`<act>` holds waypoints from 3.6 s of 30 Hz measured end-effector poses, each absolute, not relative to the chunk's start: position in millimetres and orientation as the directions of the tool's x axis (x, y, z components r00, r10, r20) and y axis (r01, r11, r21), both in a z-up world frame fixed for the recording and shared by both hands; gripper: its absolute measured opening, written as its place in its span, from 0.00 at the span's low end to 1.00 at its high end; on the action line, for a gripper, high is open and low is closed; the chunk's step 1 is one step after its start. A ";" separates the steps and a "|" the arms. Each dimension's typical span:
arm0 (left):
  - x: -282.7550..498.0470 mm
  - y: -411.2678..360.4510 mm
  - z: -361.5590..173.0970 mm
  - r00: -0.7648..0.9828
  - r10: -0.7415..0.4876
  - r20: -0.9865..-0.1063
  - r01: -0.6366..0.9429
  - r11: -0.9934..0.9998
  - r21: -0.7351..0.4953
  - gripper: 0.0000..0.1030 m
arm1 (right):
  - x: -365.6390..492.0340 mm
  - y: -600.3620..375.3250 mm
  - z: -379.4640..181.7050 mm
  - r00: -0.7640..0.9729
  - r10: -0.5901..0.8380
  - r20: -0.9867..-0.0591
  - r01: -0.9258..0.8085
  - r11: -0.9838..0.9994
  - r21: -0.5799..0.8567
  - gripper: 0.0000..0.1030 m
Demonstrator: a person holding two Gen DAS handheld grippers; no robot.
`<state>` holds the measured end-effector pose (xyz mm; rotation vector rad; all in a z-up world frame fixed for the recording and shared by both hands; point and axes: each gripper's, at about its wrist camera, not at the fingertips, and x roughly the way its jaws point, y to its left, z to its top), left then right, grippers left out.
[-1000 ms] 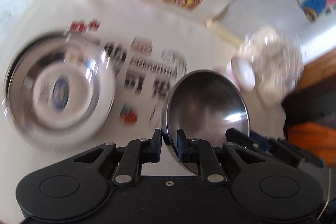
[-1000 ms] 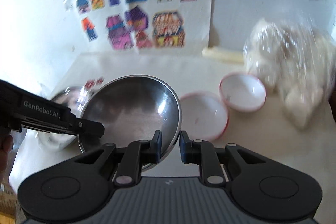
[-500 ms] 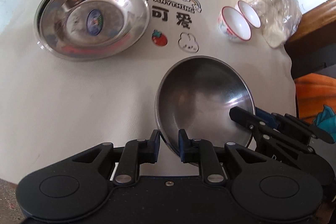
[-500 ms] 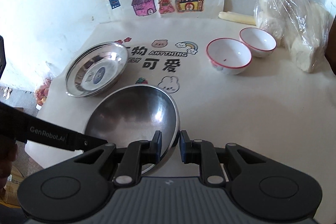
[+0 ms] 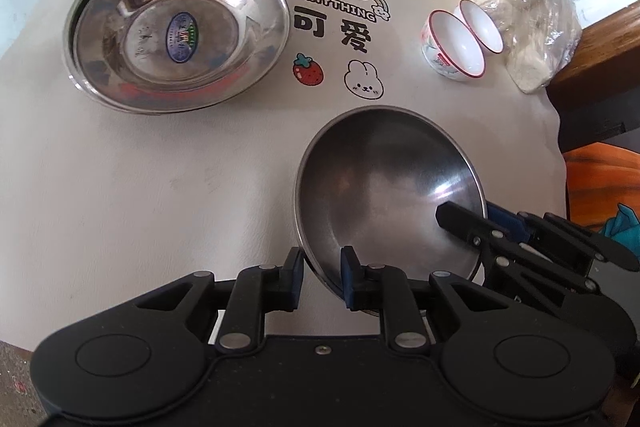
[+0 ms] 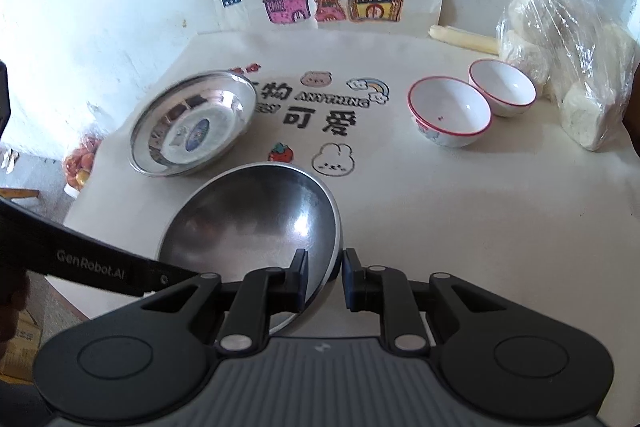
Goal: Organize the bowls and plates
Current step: 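Lift the deep steel bowl with both grippers and carry it beside the plates, then lower the steel bowl onto the mat and open both grippers, then move both grippers to a red-rimmed white bowl and close on its rim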
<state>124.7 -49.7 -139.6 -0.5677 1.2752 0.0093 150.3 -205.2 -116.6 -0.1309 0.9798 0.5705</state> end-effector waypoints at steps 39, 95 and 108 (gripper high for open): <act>161.3 -69.2 -99.6 0.476 -0.054 -0.878 -0.458 0.837 -0.299 0.99 | 233.3 -259.0 -132.5 0.332 0.511 -0.793 -0.642 0.738 0.207 0.76; 370.3 -125.4 -151.8 0.351 -0.063 -0.934 -0.210 0.967 -0.144 0.68 | 345.5 -288.6 -163.1 0.455 0.413 -0.789 -0.443 0.874 0.202 0.63; 367.2 -121.9 -161.8 0.335 -0.173 -0.926 -0.277 0.921 -0.273 0.10 | 346.8 -278.9 -165.1 0.423 0.450 -0.786 -0.444 0.860 0.252 0.22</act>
